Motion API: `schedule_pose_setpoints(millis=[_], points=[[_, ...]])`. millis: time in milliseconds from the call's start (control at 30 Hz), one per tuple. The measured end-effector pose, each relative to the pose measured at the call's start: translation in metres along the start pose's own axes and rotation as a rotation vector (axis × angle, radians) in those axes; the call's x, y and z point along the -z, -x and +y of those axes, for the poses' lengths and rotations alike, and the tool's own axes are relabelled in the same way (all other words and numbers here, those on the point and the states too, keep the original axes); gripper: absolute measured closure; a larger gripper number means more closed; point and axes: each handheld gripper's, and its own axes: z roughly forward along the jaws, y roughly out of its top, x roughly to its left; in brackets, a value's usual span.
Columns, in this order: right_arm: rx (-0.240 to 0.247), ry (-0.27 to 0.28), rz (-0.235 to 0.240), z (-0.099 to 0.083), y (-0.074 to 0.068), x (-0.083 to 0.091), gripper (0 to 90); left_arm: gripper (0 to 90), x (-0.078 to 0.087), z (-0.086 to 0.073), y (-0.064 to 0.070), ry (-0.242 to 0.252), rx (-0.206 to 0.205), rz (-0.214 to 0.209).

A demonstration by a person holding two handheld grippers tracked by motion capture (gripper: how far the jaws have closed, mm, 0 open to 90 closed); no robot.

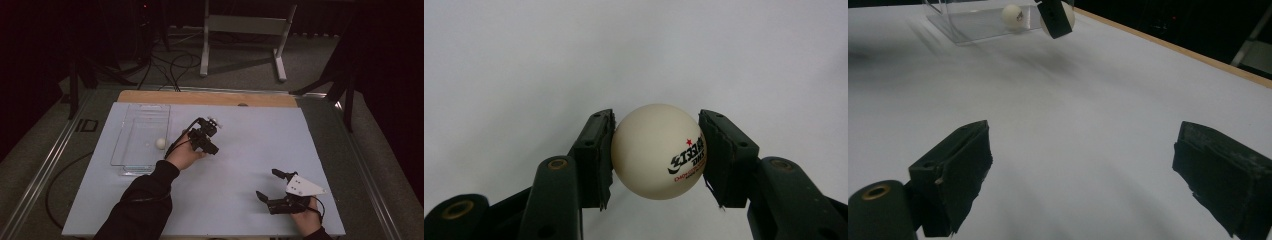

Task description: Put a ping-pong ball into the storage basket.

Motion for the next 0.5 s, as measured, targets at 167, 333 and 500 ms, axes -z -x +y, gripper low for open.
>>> schedule_pose_setpoints(millis=[167, 333, 500], points=[[0.001, 0.000, 0.002, 0.000, 0.000, 0.000, 8.6, 51.4, 0.008, -0.002, 0.003, -0.008, -0.040, -0.018], [0.001, 0.000, 0.000, 0.000, 0.000, -0.001, 8.6, 51.4, 0.017, -0.007, 0.005, -0.017, -0.075, -0.023], [-0.003, -0.003, 0.000, 0.000, 0.001, -0.001, 8.6, 51.4, 0.026, -0.012, 0.004, -0.039, -0.111, -0.036]])
